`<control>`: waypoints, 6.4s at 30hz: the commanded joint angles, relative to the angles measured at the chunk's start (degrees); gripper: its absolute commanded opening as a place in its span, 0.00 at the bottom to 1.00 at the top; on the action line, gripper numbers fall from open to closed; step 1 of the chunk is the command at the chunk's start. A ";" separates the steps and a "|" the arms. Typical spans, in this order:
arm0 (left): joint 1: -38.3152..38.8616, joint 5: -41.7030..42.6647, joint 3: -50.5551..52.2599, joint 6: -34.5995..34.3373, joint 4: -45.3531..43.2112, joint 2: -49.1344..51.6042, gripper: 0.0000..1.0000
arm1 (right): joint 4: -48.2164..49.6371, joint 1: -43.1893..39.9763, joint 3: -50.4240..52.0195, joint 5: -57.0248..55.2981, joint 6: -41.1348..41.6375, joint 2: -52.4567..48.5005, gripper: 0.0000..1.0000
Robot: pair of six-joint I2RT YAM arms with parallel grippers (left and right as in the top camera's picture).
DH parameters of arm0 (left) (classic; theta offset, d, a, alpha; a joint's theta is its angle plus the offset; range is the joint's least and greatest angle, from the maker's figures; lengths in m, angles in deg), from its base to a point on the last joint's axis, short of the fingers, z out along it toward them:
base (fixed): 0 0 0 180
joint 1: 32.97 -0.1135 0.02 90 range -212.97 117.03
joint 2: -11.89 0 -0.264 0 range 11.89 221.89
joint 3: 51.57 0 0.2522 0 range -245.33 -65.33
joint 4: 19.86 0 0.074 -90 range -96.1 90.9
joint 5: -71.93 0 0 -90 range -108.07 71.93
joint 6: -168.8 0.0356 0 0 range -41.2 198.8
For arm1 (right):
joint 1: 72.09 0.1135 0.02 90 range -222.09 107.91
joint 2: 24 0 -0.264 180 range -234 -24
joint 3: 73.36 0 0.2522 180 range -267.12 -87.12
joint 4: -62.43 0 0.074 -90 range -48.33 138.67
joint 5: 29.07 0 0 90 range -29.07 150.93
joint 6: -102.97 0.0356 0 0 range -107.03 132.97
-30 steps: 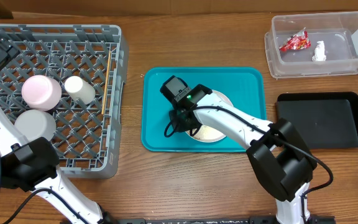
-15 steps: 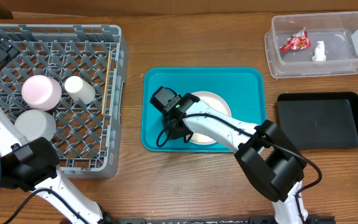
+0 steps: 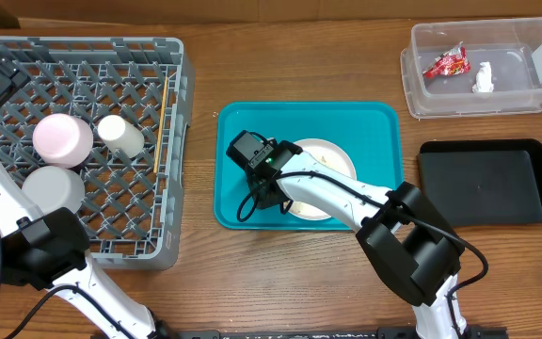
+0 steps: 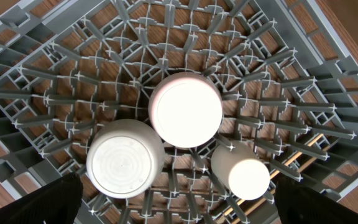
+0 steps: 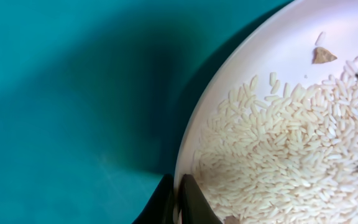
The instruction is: Sort waste into correct bins and load items into the dishwasher
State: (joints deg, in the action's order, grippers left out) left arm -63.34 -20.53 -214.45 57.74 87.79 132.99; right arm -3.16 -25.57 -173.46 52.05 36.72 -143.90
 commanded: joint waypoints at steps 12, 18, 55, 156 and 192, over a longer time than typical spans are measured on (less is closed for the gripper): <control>0.17 -0.94 -0.13 -0.63 0.00 0.46 1.00 | -11.06 -4.96 -4.92 -19.58 0.09 -0.35 0.04; 0.17 -0.94 -0.13 -0.63 0.02 0.46 1.00 | -13.68 -6.91 -4.92 -22.73 0.31 -0.35 0.04; 0.17 -0.94 -0.13 -0.63 0.00 0.46 1.00 | -23.76 -41.79 -20.90 -9.92 10.58 5.16 0.04; 0.17 -0.96 -0.13 -0.63 0.00 0.46 1.00 | -45.27 -93.92 -20.85 79.87 -40.06 6.86 0.04; 0.17 -0.94 -0.13 -0.63 0.00 0.46 1.00 | -12.90 -8.28 -20.55 2.01 13.92 7.89 0.04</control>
State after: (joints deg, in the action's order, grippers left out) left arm -63.34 -20.53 -214.45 57.74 87.79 132.99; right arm -16.27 -37.50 -193.09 71.41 39.49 -133.32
